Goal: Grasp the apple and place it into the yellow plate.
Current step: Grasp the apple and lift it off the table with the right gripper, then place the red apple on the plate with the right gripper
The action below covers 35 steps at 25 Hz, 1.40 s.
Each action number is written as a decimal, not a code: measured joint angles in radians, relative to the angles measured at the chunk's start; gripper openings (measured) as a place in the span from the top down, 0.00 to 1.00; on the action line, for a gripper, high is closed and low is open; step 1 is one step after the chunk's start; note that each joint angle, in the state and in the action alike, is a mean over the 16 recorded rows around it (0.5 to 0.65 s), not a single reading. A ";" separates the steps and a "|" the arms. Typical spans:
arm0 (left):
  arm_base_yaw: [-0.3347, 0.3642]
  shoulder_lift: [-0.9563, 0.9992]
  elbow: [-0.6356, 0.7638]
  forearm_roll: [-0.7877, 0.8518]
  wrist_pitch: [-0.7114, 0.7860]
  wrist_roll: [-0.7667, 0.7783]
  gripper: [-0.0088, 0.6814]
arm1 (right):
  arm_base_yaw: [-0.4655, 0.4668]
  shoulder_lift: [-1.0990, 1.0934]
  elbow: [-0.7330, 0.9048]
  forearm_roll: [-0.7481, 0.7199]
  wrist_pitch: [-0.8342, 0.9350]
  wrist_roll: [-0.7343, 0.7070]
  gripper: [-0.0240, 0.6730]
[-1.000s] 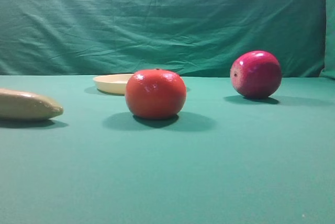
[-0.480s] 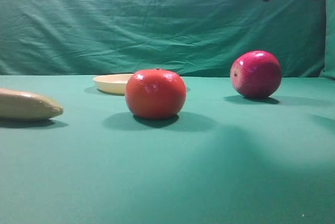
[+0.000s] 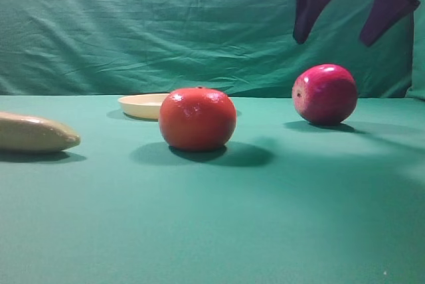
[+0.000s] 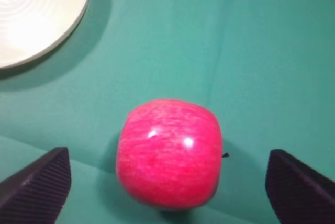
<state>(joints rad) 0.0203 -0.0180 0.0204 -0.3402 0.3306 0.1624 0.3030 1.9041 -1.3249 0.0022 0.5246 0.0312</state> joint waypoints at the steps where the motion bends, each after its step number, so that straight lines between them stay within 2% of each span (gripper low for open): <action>1: 0.000 0.000 0.000 0.000 0.000 0.000 0.76 | 0.000 0.014 -0.005 0.000 -0.001 0.000 0.10; 13: 0.000 0.000 0.000 0.000 0.000 0.000 0.76 | 0.013 0.076 -0.136 0.000 0.047 -0.005 0.27; 24: 0.000 0.000 0.000 0.000 0.000 0.000 0.76 | 0.130 0.117 -0.371 0.000 0.002 -0.081 0.27; 35: 0.000 0.000 0.000 0.000 0.000 0.000 0.76 | 0.250 0.264 -0.423 0.000 -0.213 -0.135 0.27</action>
<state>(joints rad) 0.0203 -0.0180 0.0204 -0.3402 0.3306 0.1624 0.5533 2.1680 -1.7479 0.0024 0.3113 -0.1040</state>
